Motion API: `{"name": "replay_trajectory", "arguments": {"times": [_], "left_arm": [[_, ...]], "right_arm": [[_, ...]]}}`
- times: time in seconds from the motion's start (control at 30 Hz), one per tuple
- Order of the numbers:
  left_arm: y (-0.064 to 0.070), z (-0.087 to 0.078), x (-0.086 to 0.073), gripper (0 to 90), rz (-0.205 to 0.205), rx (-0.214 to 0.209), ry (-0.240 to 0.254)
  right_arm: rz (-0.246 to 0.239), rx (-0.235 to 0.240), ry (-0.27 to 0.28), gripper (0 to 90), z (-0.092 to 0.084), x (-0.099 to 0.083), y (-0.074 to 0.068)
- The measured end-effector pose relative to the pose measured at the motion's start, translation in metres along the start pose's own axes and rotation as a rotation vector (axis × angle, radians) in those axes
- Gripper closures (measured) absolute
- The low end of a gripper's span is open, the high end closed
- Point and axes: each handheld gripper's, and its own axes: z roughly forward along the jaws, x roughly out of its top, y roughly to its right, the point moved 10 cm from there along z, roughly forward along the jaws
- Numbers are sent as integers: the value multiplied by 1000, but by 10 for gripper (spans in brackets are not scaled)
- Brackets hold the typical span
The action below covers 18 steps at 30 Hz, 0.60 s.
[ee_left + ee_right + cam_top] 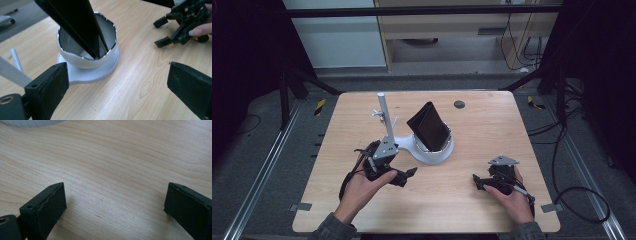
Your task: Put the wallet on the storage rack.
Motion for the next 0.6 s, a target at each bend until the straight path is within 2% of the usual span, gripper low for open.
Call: {"name": "replay_trajectory", "arguments": {"times": [0.07, 0.17, 0.27, 0.43, 0.6], "left_arm": [[-1, 1, -4, 37, -2, 1, -6], [-4, 7, -21, 38, -24, 4, -28], [-6, 9, -27, 40, -33, 6, -37], [-10, 16, -49, 46, -53, 18, -63], [-22, 19, -71, 51, -71, 47, -84]], "right_arm": [[1, 0, 0, 39, 0, 0, 0], [0, -1, 0, 39, 0, 0, 0], [2, 0, 0, 39, 0, 0, 0], [5, 1, 0, 39, 0, 0, 0], [2, -1, 1, 39, 0, 0, 0]]}}
